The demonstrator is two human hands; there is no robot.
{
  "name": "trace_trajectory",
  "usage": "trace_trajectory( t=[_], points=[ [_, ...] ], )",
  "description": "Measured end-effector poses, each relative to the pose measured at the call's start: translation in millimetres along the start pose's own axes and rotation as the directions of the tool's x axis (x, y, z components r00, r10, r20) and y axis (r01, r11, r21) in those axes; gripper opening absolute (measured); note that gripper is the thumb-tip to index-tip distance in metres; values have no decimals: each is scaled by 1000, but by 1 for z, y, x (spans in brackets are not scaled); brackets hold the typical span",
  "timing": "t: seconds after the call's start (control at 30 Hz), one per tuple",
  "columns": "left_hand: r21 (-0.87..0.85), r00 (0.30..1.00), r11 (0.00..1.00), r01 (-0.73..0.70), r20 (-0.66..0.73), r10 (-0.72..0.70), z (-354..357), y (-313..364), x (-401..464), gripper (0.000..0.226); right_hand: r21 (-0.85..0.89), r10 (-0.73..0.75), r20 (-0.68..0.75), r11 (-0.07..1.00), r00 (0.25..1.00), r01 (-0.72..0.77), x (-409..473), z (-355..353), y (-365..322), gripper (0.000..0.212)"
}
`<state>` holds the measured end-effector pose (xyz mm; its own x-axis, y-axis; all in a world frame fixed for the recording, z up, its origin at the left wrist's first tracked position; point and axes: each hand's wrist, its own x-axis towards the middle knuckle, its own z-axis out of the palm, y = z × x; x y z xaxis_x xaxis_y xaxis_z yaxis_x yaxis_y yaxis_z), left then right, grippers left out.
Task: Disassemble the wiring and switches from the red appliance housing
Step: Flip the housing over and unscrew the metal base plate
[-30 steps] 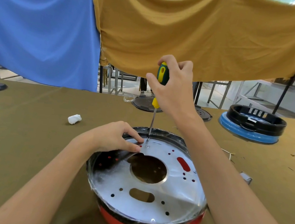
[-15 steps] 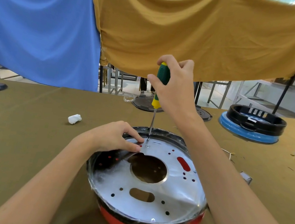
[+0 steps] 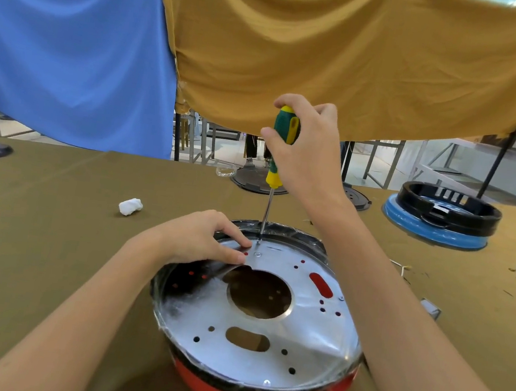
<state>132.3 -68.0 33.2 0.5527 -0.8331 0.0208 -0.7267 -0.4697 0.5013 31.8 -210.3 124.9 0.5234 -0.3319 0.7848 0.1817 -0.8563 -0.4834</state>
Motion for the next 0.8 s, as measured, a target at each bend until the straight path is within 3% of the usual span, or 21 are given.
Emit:
trace_trajectory(
  t=[0.13,0.3,0.57,0.8],
  points=[
    [10,1000,1000,9,4,-9,0,0,1,27,19,35,5,999,999,-36,1,0,0,44],
    [-4,1000,1000,3,16,-3,0,2,0,25,-10,8,56,1000,998,-8,-2,4,-1,32],
    [-1,1000,1000,29,12,-29,-1,1,-2,24,-14,20,33,1000,999,-20,1,2,1,40],
    [-23,1000,1000,20,14,-20,0,1,-1,22,-19,-15,50,1000,999,16,-3,4,0,34]
  ],
)
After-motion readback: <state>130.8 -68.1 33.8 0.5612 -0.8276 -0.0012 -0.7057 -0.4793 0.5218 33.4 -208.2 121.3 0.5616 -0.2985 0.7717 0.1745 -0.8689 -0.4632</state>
